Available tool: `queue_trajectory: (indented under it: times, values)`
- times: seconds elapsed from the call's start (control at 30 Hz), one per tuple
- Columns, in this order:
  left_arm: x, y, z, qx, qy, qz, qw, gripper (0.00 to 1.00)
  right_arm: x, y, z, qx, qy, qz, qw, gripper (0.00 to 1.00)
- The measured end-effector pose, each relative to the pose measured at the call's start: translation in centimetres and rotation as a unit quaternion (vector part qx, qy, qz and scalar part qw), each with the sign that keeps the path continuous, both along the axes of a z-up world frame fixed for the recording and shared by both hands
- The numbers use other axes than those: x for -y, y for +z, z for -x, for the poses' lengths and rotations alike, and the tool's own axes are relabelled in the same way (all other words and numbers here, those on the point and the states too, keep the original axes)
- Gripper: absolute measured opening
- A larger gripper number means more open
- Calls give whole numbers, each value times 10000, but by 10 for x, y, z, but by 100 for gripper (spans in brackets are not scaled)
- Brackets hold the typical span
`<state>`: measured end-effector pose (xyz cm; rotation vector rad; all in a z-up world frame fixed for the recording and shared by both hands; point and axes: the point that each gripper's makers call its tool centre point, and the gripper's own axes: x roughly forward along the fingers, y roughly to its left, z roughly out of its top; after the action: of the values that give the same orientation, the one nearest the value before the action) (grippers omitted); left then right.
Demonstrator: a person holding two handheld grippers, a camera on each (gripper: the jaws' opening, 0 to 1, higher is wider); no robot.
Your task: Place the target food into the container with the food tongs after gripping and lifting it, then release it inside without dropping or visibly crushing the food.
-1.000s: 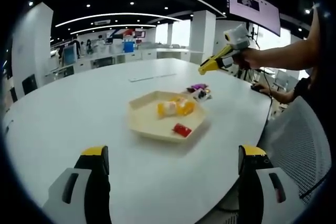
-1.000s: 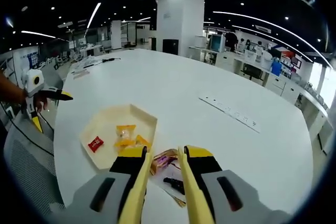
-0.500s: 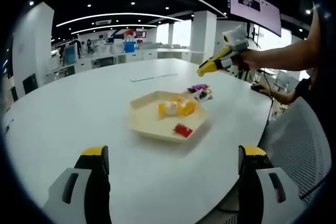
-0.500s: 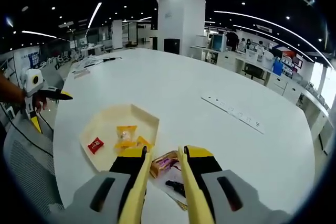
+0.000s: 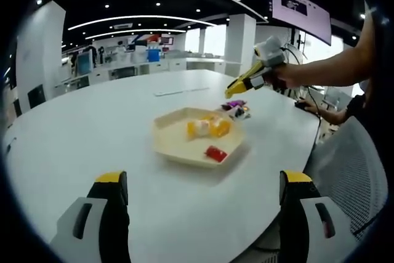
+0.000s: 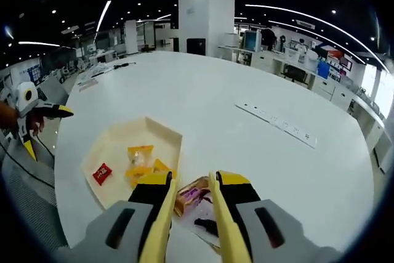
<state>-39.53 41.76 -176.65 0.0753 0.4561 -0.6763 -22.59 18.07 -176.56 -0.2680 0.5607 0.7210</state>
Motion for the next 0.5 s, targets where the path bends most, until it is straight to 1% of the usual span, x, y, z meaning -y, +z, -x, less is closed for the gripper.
queue_trajectory:
  times: [0.17, 0.3, 0.5]
  values:
    - [0, 1, 0, -8, 20, 14, 10000, 99, 1, -13, -5, -232, -202, -33, 9995, 27]
    - [-1, -1, -1, -19, 28, 2, 10000, 99, -1, -21, -7, -330, -249, 52, 9991, 27]
    - [0, 0, 0, -22, 19, -11, 10000, 99, 3, -34, -11, -487, -444, 146, 9977, 27]
